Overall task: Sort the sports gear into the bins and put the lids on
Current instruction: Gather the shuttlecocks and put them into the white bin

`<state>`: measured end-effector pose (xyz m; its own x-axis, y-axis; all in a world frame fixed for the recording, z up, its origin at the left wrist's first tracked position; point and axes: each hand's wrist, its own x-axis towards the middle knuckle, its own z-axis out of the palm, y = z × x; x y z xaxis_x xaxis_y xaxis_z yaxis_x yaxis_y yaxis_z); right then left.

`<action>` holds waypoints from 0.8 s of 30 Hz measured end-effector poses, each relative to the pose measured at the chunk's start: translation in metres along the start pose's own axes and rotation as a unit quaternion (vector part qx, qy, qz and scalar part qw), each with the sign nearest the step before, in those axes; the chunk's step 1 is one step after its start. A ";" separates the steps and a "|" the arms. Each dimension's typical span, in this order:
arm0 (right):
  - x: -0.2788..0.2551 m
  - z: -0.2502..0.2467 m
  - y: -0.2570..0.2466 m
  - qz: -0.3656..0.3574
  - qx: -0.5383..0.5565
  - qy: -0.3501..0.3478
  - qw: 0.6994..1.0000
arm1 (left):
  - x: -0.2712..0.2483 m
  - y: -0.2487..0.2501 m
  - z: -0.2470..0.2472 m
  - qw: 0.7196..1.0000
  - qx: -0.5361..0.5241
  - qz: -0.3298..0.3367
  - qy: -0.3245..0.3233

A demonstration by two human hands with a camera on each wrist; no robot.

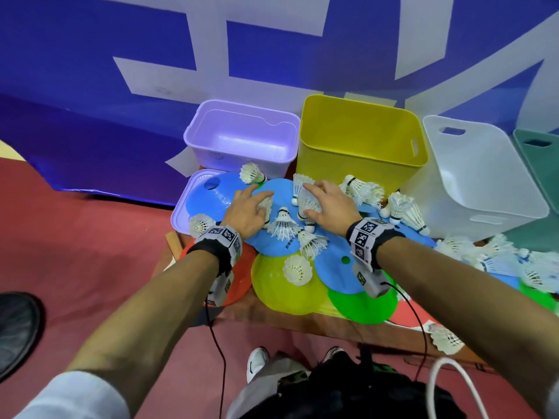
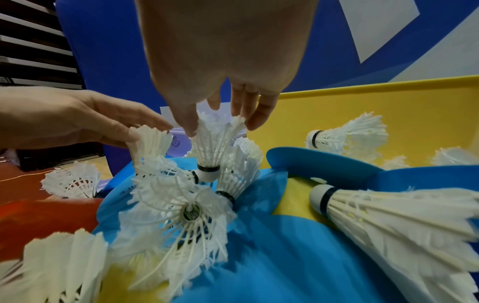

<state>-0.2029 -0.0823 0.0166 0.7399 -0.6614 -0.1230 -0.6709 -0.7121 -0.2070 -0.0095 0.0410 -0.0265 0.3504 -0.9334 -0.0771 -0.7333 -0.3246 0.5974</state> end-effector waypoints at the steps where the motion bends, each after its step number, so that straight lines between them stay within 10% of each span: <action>1: 0.000 0.001 0.000 -0.003 -0.007 -0.003 1.000 | -0.001 0.000 -0.001 1.000 0.008 0.006 -0.005; 24: 0.014 -0.009 -0.004 0.029 -0.003 0.003 1.000 | 0.014 -0.002 -0.028 1.000 -0.004 0.010 -0.004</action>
<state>-0.1902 -0.0910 0.0248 0.6996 -0.7030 -0.1278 -0.7128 -0.6742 -0.1935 0.0137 0.0329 -0.0062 0.3308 -0.9409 -0.0721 -0.7350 -0.3048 0.6057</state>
